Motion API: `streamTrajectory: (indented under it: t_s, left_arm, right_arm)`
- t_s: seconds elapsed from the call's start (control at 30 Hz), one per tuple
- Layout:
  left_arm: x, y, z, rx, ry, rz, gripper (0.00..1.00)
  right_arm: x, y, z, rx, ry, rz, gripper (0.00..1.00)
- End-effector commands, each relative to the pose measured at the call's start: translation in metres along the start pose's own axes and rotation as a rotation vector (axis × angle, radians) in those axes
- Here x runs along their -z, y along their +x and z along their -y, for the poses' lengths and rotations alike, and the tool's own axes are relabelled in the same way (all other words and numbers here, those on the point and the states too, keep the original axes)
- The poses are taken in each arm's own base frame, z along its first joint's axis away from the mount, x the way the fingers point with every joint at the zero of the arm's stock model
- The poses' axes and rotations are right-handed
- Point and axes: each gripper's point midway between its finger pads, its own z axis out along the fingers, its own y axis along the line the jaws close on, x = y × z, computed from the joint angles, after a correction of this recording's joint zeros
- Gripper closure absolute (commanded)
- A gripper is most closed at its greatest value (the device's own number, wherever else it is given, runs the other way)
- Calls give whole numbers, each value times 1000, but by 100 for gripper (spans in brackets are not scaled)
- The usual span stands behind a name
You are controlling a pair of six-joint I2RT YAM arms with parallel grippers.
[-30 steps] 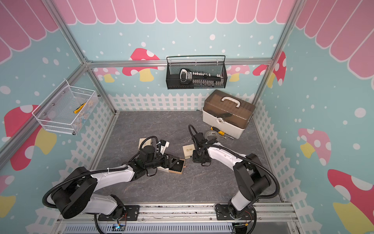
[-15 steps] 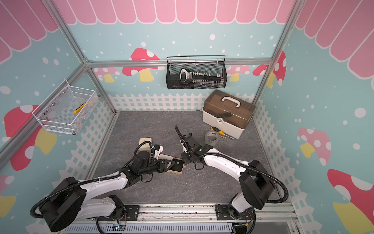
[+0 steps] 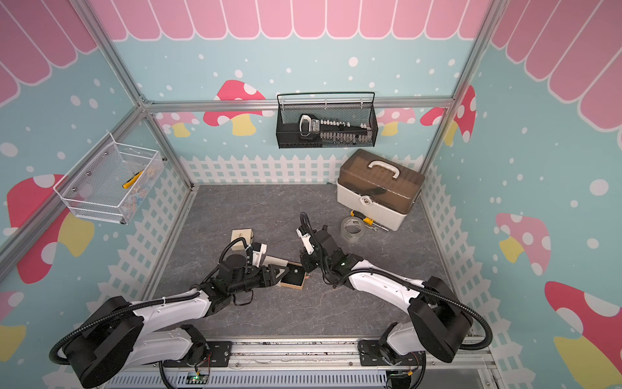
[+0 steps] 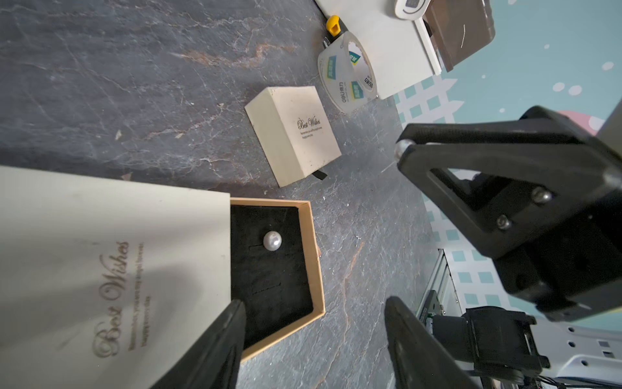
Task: Place the earrings into the drawer-style jewelry box
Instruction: Insert the earring into the inner lining.
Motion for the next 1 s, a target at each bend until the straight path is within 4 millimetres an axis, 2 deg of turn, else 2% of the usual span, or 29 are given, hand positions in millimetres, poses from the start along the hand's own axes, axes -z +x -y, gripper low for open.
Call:
streamTrajectory:
  t_s: [0.0,0.07,0.17,0.4,0.67,0.97]
  left_arm:
    - [4,-10,3,8,7,48,33]
    - [5,-10,2,12,4,55,34]
    - [5,-9,1,12,7,57,33]
    - [-4,-11,0,30,42,66,34]
    - [-3,-12,-7,33,43,54,35]
    - [4,-9,-13,30,25,45,35]
  right_arm:
    - [4,-10,-20,170,-99,150,100]
    - [6,-3,-24,252,-118,194,100]
    - [1,12,-28,365,-127,172,100]
    - [-9,28,-36,496,-149,158,100]
    - [-24,43,-44,533,-195,129,100]
    - [-32,50,-55,542,-251,115,100]
